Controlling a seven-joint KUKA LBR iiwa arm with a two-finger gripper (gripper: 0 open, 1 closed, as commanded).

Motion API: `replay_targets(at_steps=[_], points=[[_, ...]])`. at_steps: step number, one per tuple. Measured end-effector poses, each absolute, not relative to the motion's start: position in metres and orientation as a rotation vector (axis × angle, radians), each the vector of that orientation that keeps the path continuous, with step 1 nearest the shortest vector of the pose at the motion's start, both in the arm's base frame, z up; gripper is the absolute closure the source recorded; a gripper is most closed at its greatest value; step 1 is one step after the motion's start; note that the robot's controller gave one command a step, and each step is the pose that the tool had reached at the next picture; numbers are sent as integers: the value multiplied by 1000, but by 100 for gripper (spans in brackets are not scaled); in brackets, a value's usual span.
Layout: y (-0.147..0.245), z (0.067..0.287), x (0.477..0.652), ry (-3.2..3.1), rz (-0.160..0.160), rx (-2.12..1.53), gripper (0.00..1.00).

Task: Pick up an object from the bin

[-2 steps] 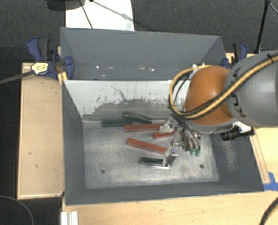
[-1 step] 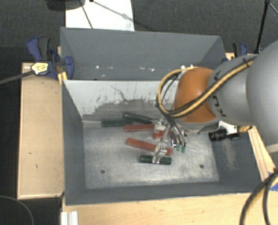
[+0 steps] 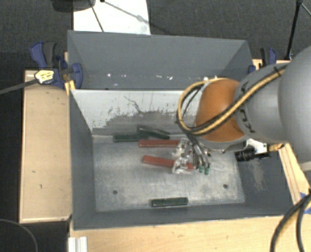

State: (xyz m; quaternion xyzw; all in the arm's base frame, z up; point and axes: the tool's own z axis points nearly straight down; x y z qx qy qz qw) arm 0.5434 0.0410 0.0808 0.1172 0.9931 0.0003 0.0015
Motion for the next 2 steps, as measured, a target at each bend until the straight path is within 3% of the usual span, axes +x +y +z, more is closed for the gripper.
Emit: replay_targets(at_steps=[2], points=[[41,84,542,3120,0,367,100]])
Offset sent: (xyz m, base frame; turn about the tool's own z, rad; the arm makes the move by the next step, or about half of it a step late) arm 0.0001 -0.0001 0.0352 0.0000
